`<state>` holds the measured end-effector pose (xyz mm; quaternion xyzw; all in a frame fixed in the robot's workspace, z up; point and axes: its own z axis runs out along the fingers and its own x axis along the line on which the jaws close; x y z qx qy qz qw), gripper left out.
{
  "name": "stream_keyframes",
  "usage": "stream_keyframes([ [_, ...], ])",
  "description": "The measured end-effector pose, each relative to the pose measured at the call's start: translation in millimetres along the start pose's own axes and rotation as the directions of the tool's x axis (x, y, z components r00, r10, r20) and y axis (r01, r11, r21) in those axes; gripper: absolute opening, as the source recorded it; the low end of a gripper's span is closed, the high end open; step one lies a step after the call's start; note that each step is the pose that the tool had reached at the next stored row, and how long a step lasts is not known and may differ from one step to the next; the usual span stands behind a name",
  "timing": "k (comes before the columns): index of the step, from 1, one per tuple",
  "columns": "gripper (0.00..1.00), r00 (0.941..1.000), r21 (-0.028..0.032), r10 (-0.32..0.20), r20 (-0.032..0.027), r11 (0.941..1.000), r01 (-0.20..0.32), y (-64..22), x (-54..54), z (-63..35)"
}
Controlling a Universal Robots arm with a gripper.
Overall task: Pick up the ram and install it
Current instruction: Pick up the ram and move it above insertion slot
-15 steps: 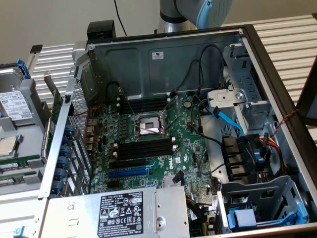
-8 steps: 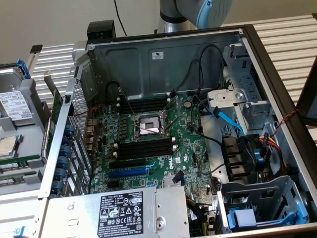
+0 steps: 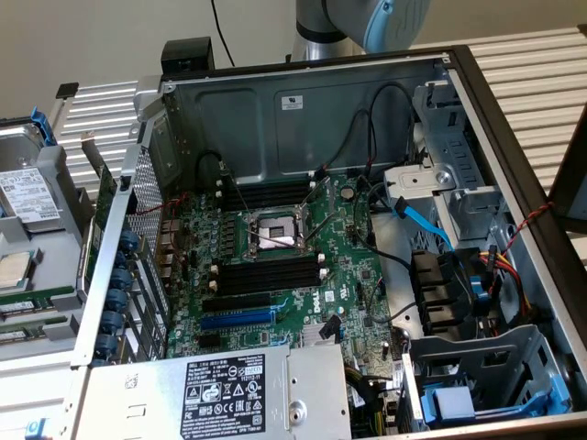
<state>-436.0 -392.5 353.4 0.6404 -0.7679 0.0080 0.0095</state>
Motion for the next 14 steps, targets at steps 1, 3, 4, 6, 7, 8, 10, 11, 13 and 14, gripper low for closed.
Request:
stream_keyframes([
  [1, 0.11, 1.0, 0.0001, 0.0, 0.0, 1.0, 0.0, 0.0, 0.0, 0.0],
  [3, 0.11, 1.0, 0.0, 0.0, -0.0001, 1.0, 0.0, 0.0, 0.0, -0.1],
  [4, 0.11, 1.0, 0.0005, -0.008, 0.0, 1.0, 0.008, 0.4, 0.2, 0.0],
  [6, 0.11, 0.9991, 0.0014, -0.043, 0.0, 0.9991, 0.043, 0.3, 0.1, 0.1],
  [7, 0.11, 0.9982, 0.0018, -0.061, -0.0001, 0.9982, 0.061, 0.3, 0.1, 0.2],
  [8, 0.11, 0.9968, 0.0022, -0.08, -0.0001, 0.9968, 0.08, 0.3, 0.1, 0.3],
  [10, 0.11, 0.9933, 0.0033, -0.115, -0.0001, 0.9933, 0.115, 0.4, 0.1, 0.7],
  [11, 0.11, 0.9911, 0.0038, -0.133, -0.0001, 0.9911, 0.133, 0.3, 0.1, 0.9],
  [13, 0.11, 0.9854, 0.0047, -0.17, -0.0002, 0.9854, 0.17, 0.3, 0.1, 1.8],
  [14, 0.11, 0.9825, 0.0051, -0.186, -0.0003, 0.9825, 0.186, 0.3, 0.1, 2.3],
])
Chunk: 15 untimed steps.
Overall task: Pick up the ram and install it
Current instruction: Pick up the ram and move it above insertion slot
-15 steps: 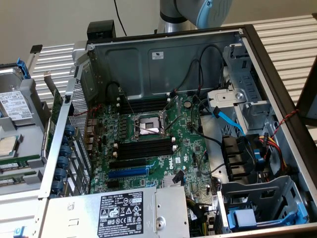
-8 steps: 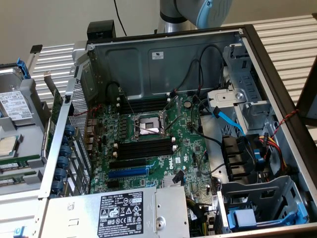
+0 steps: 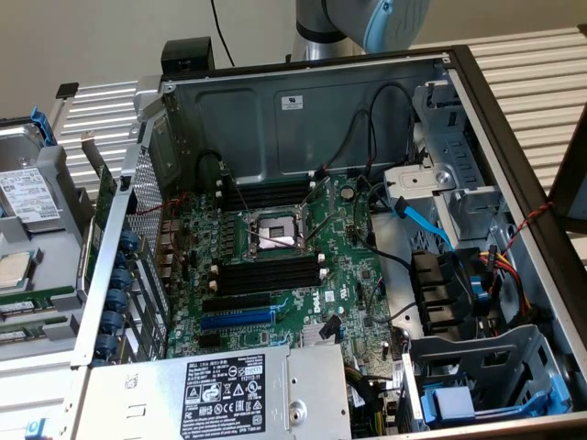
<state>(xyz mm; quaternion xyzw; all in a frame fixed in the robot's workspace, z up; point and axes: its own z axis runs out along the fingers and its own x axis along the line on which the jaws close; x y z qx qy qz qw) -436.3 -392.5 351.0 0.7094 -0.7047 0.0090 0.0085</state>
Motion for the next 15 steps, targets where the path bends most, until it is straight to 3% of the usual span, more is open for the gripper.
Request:
stream_keyframes([
  [10, 0.11, 0.998, 0.0007, -0.062, -0.0002, 0.998, 0.062, 4.8, 1.3, 9.9],
  [15, 0.11, 0.9962, -0.0041, -0.088, 0.0003, 0.9962, 0.088, 5.6, 4.1, 13.8],
])
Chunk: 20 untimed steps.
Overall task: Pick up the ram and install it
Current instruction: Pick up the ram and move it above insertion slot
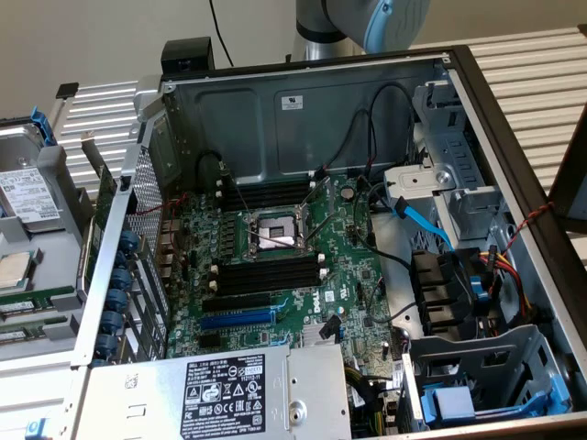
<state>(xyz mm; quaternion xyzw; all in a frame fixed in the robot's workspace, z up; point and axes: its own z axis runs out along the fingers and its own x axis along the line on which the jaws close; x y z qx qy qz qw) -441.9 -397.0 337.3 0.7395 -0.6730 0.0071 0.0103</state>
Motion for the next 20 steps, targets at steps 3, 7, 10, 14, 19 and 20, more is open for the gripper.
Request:
stream_keyframes([
  [3, 0.11, 0.9999, -0.0026, -0.011, 0.0003, 0.9999, 0.011, 0.7, 3.2, 2.1],
  [7, 0.11, 0.9997, -0.0032, -0.023, 0.0004, 0.9997, 0.023, 1.5, 7.6, 6.4],
  [10, 0.11, 0.9996, -0.0031, -0.03, 0.0003, 0.9995, 0.03, 1.9, 8.6, 11.0],
  [14, 0.11, 0.9995, -0.003, -0.033, 0.0002, 0.9995, 0.033, 2.0, 8.5, 15.3],
  [19, 0.11, 0.9994, -0.003, -0.034, -0.0003, 0.9994, 0.034, 1.9, 8.3, 23.8],
  [20, 0.11, 0.9994, -0.0032, -0.035, -0.0004, 0.9994, 0.035, 1.9, 8.3, 25.6],
])
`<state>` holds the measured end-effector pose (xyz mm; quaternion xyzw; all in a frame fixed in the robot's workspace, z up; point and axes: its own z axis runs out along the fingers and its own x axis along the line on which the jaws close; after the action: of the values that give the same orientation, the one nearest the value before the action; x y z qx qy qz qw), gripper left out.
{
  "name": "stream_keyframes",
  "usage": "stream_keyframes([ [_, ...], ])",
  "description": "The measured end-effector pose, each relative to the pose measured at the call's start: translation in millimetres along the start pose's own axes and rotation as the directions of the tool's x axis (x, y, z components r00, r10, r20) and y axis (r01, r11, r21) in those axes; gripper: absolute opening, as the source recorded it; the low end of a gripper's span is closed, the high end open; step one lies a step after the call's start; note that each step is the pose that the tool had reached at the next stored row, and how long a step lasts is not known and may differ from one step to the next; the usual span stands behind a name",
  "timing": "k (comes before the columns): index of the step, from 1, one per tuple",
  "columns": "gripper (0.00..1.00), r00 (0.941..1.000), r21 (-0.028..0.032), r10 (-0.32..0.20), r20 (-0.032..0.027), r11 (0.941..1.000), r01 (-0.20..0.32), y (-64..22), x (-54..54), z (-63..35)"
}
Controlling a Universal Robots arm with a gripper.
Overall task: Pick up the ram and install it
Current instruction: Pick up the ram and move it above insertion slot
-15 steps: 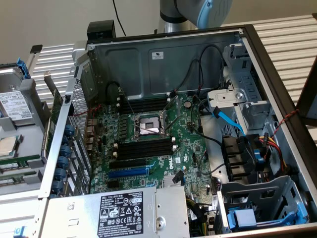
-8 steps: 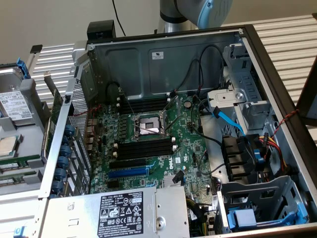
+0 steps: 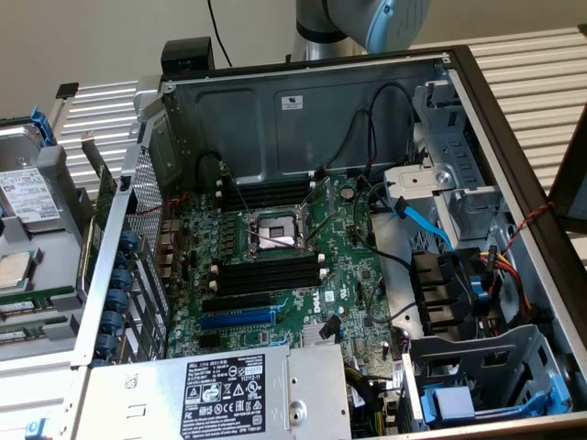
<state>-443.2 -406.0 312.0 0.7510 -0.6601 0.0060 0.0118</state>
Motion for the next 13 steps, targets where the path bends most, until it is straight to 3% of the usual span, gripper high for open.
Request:
stream_keyframes([
  [4, 0.11, 1.0, -0.0001, -0.001, -0.0002, 1.0, 0.001, 0.0, -0.2, 7.3],
  [6, 0.17, 1.0, -0.0001, -0.001, -0.0003, 1.0, 0.001, -0.1, -0.3, 10.8],
  [9, 0.36, 1.0, -0.0005, -0.002, -0.0016, 1.0, 0.002, -0.1, -0.4, 15.8],
  [12, 0.42, 1.0, -0.0014, -0.002, -0.0029, 1.0, 0.002, -0.2, -0.5, 20.4],
  [13, 0.48, 1.0, -0.0015, -0.002, -0.0031, 1.0, 0.002, -0.2, -0.5, 22.3],
])
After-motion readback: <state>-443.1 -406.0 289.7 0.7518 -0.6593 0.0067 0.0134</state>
